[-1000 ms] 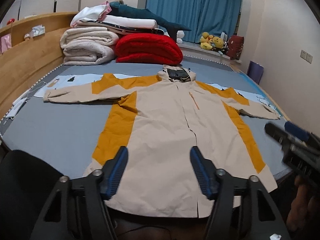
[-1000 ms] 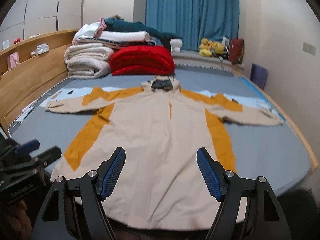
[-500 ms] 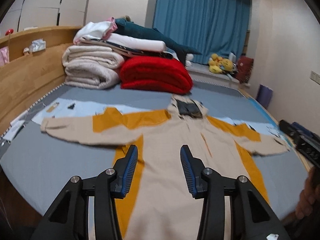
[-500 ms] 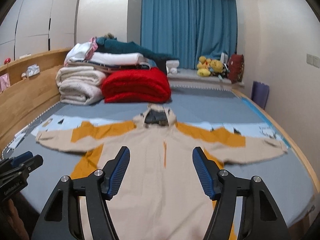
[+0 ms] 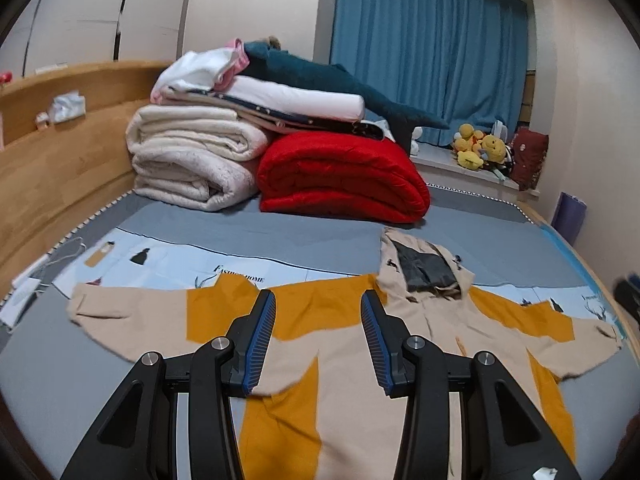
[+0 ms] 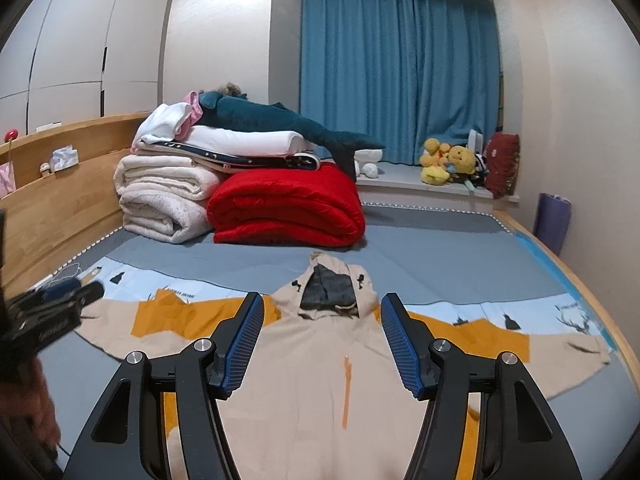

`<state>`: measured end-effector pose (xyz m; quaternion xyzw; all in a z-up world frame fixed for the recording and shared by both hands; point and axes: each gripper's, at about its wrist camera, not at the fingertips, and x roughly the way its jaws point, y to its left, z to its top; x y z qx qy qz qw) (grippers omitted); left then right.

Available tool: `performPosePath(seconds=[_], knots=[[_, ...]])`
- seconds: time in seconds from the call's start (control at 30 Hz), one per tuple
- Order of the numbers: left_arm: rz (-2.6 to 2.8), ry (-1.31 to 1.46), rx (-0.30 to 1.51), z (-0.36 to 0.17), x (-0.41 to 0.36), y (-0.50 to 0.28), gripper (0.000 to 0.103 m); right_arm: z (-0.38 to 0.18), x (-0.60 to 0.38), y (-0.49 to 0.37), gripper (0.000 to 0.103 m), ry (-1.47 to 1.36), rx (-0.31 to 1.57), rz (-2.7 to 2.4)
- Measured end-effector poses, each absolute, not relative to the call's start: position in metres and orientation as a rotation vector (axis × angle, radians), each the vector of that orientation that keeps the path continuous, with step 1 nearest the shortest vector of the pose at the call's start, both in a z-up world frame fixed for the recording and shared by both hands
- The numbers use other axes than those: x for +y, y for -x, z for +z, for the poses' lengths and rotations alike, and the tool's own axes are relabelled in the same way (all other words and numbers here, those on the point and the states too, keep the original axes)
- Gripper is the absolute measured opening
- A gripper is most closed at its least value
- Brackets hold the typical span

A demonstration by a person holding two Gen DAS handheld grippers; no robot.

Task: Fold large clothes
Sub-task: 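Move the left gripper out to the sleeve cuff beside it, then close the left gripper on the beige sleeve cuff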

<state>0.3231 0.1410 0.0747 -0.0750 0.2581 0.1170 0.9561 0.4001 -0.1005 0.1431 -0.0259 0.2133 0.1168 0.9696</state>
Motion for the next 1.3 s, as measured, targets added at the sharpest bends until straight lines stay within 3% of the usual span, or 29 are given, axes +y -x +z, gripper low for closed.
performPosePath(seconds=[0.13,0.33,0.77,0.93,1.2,1.3], knots=[[0.292,0.111,0.534,0.039,0.175,-0.343,0.041,0.111,-0.105,-0.423,0.062,0.003,0.53,0.248],[0.371,0.186,0.7,-0.02,0.256,-0.364,0.041,0.087,-0.11,-0.457,0.062,-0.005,0.606,0.246],[0.624,0.551,0.767,-0.099,0.474,-0.316,0.041,0.059,-0.108,-0.498,0.061,-0.003,0.672,0.225],[0.68,0.707,0.741,-0.12,0.523,-0.298,0.041,0.046,-0.099,-0.506,0.031,0.024,0.697,0.248],[0.672,0.867,0.756,-0.153,0.561,-0.292,0.041,0.022,-0.087,-0.521,0.032,0.029,0.765,0.259],[0.681,0.894,0.771,-0.16,0.568,-0.292,0.041,0.013,-0.086,-0.526,0.04,0.038,0.792,0.259]])
